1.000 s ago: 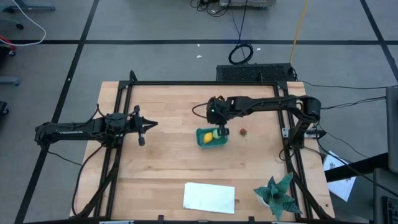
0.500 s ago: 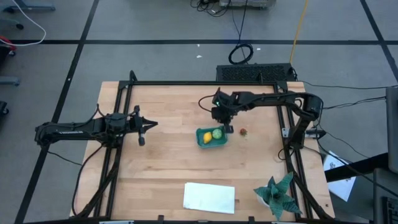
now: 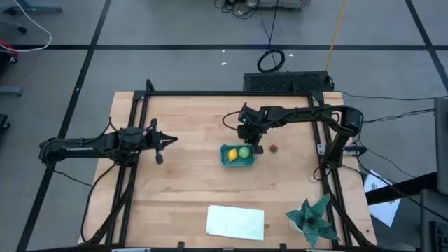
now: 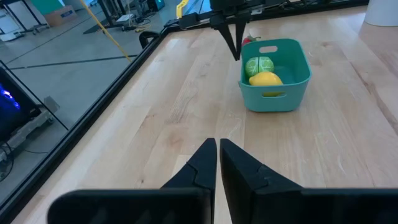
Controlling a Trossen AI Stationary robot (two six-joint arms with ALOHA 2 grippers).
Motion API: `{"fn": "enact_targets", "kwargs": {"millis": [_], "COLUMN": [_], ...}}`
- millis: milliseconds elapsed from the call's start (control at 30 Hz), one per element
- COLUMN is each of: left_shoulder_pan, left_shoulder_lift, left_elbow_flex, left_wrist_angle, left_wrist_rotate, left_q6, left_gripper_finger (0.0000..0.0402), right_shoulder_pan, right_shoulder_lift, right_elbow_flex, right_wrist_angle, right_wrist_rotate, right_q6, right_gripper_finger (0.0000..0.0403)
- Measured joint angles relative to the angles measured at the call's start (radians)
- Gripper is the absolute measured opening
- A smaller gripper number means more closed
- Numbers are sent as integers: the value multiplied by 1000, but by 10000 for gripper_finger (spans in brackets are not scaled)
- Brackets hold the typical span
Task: Pick and placing Produce into tupperware
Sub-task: Adjust the blue bin
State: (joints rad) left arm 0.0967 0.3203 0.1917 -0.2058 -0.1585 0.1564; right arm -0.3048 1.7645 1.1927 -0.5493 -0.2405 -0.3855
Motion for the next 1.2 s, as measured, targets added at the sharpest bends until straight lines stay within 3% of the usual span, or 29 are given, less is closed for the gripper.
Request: {"fn": "enact_targets", "kwargs": {"millis": [367, 1200], "left_shoulder_pan": [0, 0], "left_shoulder_lift": [0, 0], "left_elbow_flex": [0, 0], "left_wrist_angle": [0, 0], "left_wrist_rotate": [0, 0], "left_q6": [0, -4], "left_gripper_finger": [26, 26], "right_shoulder_pan": [1, 19], "right_shoulder_lift": [0, 0], "right_elbow_flex": [0, 0], "right_wrist_angle": [45, -33], "right_wrist_rotate": [52, 52], "right_q6": [21, 38], "right_gripper_finger": [0, 0]}}
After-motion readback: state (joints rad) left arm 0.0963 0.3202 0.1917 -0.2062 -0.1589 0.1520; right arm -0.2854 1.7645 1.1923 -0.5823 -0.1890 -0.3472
